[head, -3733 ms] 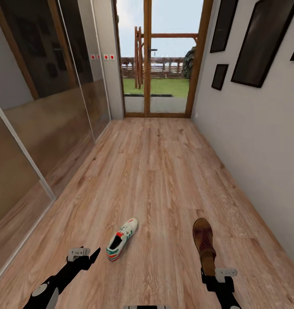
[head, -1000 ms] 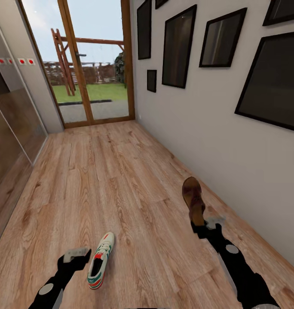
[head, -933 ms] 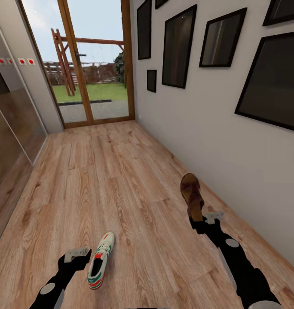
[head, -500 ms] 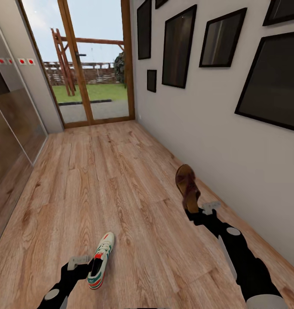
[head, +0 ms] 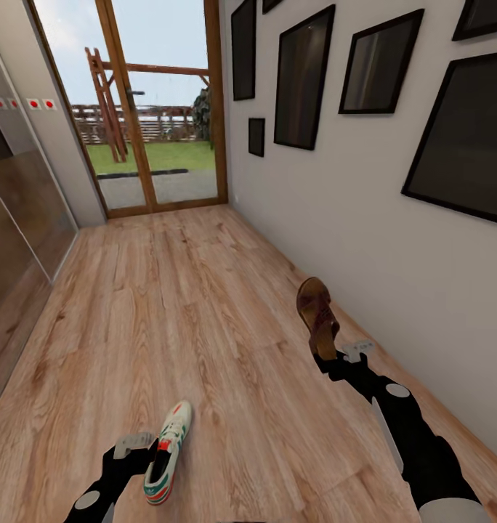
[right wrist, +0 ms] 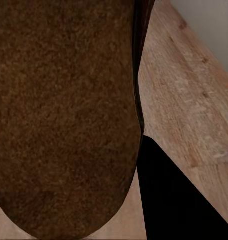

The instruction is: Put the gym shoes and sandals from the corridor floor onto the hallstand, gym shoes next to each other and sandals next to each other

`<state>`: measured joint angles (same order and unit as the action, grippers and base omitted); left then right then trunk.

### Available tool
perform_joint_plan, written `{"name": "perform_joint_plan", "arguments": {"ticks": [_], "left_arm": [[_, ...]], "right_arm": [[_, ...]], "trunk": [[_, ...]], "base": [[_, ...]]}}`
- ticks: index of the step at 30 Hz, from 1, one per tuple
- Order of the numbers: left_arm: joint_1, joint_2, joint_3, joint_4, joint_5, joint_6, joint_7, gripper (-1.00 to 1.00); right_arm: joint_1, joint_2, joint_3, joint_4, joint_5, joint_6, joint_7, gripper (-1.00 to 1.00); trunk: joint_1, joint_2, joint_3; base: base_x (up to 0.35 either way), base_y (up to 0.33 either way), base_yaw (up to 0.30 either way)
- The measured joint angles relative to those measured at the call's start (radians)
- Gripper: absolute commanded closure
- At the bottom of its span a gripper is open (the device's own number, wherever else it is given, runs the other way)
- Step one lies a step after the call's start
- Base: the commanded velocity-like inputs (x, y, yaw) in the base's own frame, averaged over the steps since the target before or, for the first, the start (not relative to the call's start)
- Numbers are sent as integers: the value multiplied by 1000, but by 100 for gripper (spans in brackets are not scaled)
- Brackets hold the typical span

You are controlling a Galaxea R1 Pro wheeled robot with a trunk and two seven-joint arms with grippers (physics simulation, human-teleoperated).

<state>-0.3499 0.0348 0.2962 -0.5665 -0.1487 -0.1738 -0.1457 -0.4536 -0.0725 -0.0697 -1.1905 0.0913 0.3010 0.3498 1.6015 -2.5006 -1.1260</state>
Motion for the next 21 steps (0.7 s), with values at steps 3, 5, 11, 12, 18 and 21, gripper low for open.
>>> {"name": "perform_joint_plan", "arguments": {"ticks": [3, 5, 11, 12, 18, 21], "left_arm": [[0, 1, -1, 0, 0, 0, 0, -100], [1, 1, -2, 0, 0, 0, 0, -100], [3, 1, -3, 0, 0, 0, -1, -100], [3, 1, -3, 0, 0, -1, -1, -100], [8, 1, -4, -10, -4, -1, -6, -100], [9, 1, -5, -12, -4, -1, -9, -100]], "right_arm": [[0, 0, 1, 0, 0, 0, 0, 100], [0, 0, 1, 0, 0, 0, 0, 100], [0, 0, 2, -1, -1, 0, 0, 100], [0, 0, 2, -1, -1, 0, 0, 100], [0, 0, 3, -1, -1, 0, 0, 100], [0, 0, 3, -1, -1, 0, 0, 100]], "trunk": [[0, 0, 0], [0, 0, 0], [0, 0, 0], [0, 0, 0], [1, 0, 0], [1, 0, 0]], "base": [[221, 0, 0], [148, 0, 0], [57, 0, -100], [18, 0, -226], [5, 0, -275], [1, 0, -162]]}}
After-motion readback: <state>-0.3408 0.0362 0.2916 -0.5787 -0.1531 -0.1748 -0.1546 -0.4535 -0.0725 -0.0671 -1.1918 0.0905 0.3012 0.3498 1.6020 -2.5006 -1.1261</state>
